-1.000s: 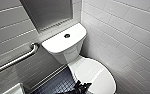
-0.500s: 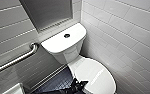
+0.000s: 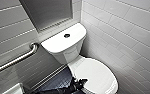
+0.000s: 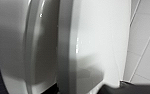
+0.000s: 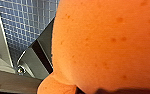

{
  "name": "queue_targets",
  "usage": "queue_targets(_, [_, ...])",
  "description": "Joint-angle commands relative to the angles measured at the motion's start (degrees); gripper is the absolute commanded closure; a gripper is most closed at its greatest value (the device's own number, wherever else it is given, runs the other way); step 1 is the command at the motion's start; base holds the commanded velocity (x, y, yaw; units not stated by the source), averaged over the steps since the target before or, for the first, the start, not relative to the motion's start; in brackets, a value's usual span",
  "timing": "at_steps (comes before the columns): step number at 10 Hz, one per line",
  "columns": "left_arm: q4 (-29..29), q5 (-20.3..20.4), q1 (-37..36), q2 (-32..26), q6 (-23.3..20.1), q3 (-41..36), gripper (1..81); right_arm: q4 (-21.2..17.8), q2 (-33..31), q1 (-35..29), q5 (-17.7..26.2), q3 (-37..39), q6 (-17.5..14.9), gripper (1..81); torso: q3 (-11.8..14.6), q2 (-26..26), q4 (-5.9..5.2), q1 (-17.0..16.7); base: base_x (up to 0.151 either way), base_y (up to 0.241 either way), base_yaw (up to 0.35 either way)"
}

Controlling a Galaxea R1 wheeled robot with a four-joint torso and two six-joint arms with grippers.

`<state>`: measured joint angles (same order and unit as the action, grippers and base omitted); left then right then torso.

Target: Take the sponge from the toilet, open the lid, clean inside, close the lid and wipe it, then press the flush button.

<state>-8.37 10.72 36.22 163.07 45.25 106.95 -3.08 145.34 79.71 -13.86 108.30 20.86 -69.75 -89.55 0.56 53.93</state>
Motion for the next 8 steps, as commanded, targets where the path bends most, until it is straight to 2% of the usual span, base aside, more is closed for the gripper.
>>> queue_targets(1, [1.34,3.87,-9.19,-2.13,3.87,-9.29,1.0,0.97,-1.43,0.32,4.2,-1.0,0.06,81.1,0.0,0.0,0.0,0.0,0.0,0.0,0.0])
queue_targets(5, [1.34,5.98,-9.72,-6.52,6.6,-15.88,1.0,-0.08,-1.34,0.67,3.67,-0.56,0.41,81.1,-0.02,0.0,0.0,0.0,0.0,0.0,0.0])
queue_targets(6, [1.34,6.42,-9.72,-7.49,7.04,-17.03,1.0,-0.08,-1.25,0.58,3.67,-0.56,0.41,81.1,3.29,0.0,0.0,0.0,0.0,0.0,0.0])
queue_targets(8, [1.34,7.3,-9.8,-9.42,7.74,-19.84,1.0,-0.08,-0.81,0.5,3.67,-0.12,0.41,81.1,5.34,0.02,0.0,0.02,0.0,0.0,0.0])
